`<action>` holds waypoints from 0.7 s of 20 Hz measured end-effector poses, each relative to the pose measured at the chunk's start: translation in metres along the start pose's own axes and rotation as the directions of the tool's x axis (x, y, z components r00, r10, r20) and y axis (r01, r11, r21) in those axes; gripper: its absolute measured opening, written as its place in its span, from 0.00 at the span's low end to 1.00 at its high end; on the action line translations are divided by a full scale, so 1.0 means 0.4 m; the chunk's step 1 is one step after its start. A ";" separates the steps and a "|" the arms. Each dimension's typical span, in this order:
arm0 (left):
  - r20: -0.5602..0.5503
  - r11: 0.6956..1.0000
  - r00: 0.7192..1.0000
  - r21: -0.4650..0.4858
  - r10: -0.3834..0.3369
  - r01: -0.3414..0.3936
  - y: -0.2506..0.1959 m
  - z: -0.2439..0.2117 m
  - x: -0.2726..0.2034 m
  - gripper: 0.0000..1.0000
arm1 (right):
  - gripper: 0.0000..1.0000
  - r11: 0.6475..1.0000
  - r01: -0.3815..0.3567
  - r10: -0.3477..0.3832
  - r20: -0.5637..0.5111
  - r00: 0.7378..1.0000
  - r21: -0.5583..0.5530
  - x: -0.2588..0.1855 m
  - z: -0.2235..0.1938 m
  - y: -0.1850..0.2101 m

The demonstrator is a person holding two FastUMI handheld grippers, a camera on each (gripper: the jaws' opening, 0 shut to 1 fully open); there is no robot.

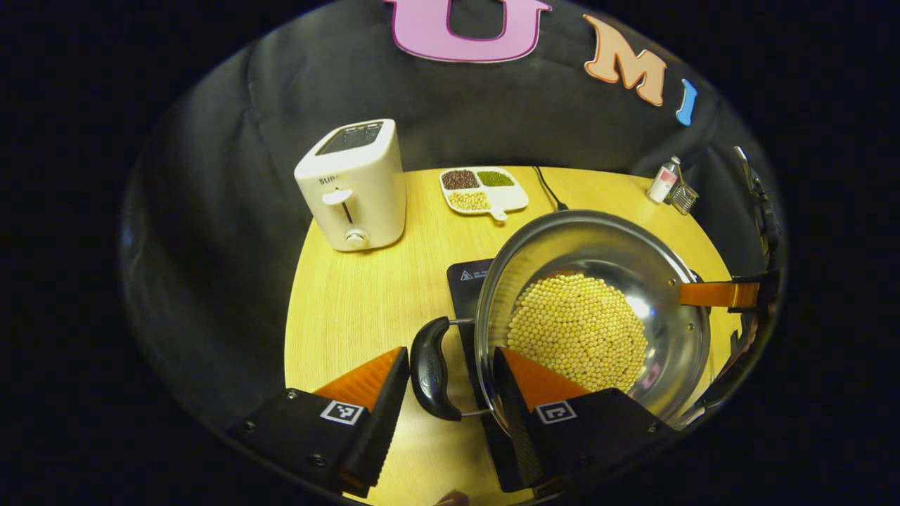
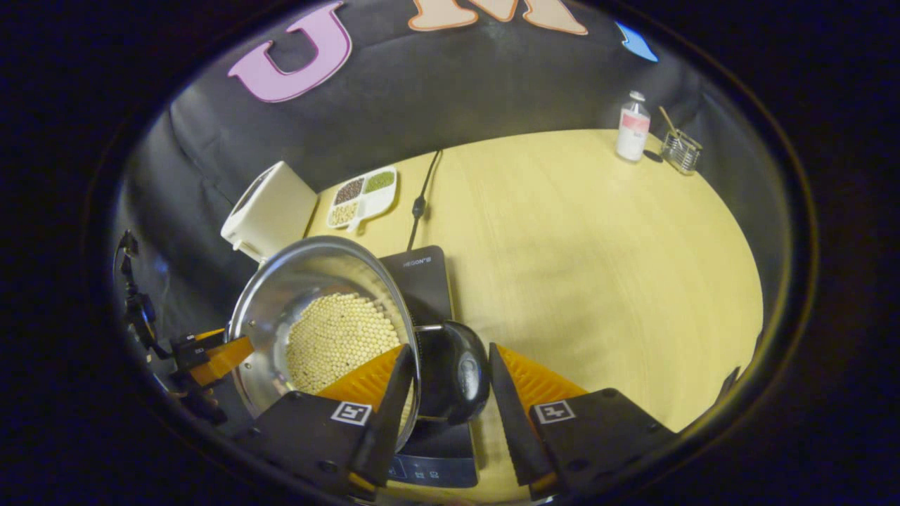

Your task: First push the handle of the pot to place it horizontally, then grasp the pot with both hands and set it on the induction cooktop.

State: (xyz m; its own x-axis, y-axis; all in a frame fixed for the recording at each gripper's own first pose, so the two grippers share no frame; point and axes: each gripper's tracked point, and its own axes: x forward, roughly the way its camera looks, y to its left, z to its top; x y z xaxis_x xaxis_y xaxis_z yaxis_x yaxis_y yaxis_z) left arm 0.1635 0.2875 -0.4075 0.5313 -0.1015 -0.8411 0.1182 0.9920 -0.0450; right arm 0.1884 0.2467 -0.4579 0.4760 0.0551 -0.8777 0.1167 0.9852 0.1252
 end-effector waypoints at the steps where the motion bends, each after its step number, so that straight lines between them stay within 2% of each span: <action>1: 0.004 1.000 1.000 0.011 0.008 -0.008 -0.003 -0.008 -0.013 0.75 | 0.71 1.000 -0.008 0.008 0.014 1.000 -0.006 -0.019 0.000 0.001; 3: 0.017 1.000 1.000 0.009 0.022 -0.022 -0.014 -0.016 -0.039 0.73 | 0.78 0.999 -0.031 0.032 0.039 0.999 -0.025 -0.044 0.003 0.005; 5: 0.032 0.999 0.999 -0.020 0.044 -0.043 -0.026 -0.026 -0.075 0.76 | 0.89 0.997 -0.054 0.058 0.069 0.996 -0.052 -0.073 0.005 0.007; 6: 0.039 0.998 0.998 -0.034 0.059 -0.057 -0.032 -0.030 -0.094 0.76 | 0.89 0.995 -0.069 0.075 0.086 0.993 -0.068 -0.090 0.008 0.007; 7: 0.050 0.996 0.996 -0.043 0.074 -0.072 -0.041 -0.034 -0.114 0.80 | 0.95 0.993 -0.087 0.095 0.104 0.990 -0.086 -0.110 0.006 0.008; 8: 0.065 0.995 0.994 -0.047 0.087 -0.084 -0.053 -0.035 -0.139 0.78 | 0.94 0.989 -0.102 0.116 0.122 0.986 -0.109 -0.135 0.005 0.005; 10: 0.095 0.992 0.988 -0.058 0.120 -0.114 -0.086 -0.041 -0.192 0.84 | 0.94 0.980 -0.123 0.146 0.146 0.979 -0.156 -0.193 -0.007 -0.017; 11: 0.116 0.990 0.985 -0.067 0.130 -0.122 -0.110 -0.041 -0.219 0.85 | 0.99 0.977 -0.130 0.159 0.165 0.973 -0.171 -0.225 -0.012 -0.036; 12: 0.145 0.990 0.981 -0.071 0.128 -0.119 -0.144 -0.037 -0.249 0.84 | 0.94 0.974 -0.141 0.175 0.194 0.965 -0.177 -0.253 -0.011 -0.051; 13: 0.171 0.990 0.976 -0.068 0.133 -0.123 -0.175 -0.038 -0.279 0.84 | 0.94 0.972 -0.152 0.188 0.207 0.960 -0.179 -0.284 -0.028 -0.068; 14: 0.189 0.988 0.971 -0.062 0.150 -0.141 -0.196 -0.040 -0.313 0.84 | 0.99 0.970 -0.168 0.204 0.216 0.955 -0.175 -0.311 -0.041 -0.083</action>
State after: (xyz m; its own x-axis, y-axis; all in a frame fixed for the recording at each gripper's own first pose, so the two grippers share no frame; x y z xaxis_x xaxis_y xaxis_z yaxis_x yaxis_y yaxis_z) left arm 0.0742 0.2236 -0.3075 0.6917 0.0362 -0.7213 -0.0100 0.9991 0.0405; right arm 0.1110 0.2100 -0.3604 0.6666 0.2191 -0.7125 -0.1194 0.9749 0.1881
